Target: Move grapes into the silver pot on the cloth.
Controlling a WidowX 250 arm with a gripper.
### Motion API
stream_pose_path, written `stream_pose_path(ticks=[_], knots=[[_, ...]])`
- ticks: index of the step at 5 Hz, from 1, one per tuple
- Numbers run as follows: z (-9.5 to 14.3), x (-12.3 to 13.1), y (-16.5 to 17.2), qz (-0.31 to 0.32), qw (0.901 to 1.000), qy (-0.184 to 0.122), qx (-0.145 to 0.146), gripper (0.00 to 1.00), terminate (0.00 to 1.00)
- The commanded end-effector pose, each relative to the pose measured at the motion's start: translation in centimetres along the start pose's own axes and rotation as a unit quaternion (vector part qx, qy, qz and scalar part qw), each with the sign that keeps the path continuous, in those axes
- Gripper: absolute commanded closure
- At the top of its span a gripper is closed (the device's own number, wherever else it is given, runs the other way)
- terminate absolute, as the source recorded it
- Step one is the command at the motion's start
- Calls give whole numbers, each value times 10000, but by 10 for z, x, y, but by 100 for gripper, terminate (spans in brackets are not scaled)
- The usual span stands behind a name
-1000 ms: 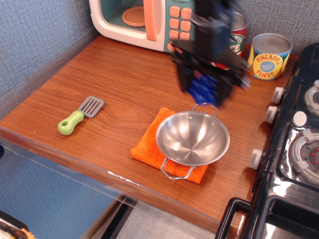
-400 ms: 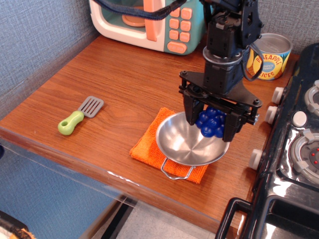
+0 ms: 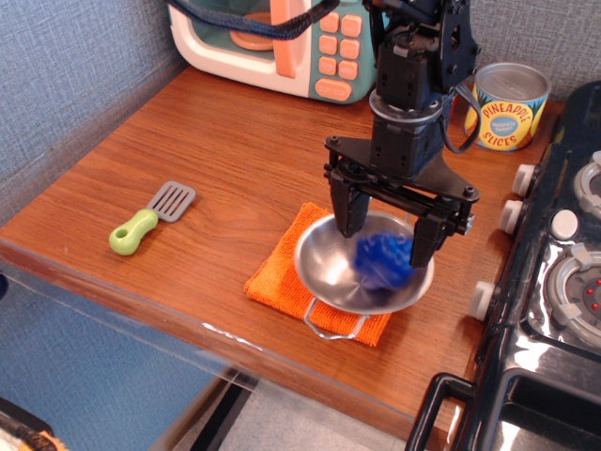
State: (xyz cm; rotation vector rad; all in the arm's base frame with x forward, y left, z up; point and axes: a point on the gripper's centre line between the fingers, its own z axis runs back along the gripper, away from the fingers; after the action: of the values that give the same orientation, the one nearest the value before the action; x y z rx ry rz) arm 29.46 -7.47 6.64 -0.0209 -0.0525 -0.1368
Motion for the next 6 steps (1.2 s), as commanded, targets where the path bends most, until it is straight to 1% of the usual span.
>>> stream_pose_path(ticks=[1,2,3,4,5,6], knots=[[23,-6,20,214,9996,-198,36,0,0],[49,-4,49,710,9955,-604,194,0,0],[58,-5,83,1103,9908,-767,140,0,0],[55,-4,92,1070,9914,-757,6,0,0],[48,3,96,632,9958,-583,-324,0,0],[48,3,96,632,9958,-583,-324,0,0]])
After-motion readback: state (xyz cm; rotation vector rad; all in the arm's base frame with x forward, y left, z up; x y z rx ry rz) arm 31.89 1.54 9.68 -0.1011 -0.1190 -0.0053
